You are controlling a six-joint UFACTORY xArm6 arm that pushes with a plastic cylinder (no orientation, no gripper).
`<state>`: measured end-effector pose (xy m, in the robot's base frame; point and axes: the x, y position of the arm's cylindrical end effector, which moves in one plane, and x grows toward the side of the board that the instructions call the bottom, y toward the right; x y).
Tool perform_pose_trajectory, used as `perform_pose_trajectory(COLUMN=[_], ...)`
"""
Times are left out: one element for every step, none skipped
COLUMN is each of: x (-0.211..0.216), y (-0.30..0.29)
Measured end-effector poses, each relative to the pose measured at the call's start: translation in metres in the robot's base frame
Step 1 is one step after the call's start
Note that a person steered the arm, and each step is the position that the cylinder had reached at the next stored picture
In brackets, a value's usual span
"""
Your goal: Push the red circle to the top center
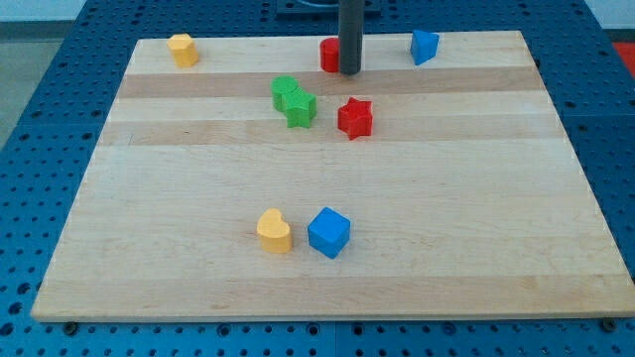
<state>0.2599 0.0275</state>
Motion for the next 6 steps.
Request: perform_pose_trajectory(x=[-0.011, -0.019, -0.020, -0.017, 0.010, 0.028], y=[0.000, 0.000, 0.000, 0.000, 0.000, -0.016])
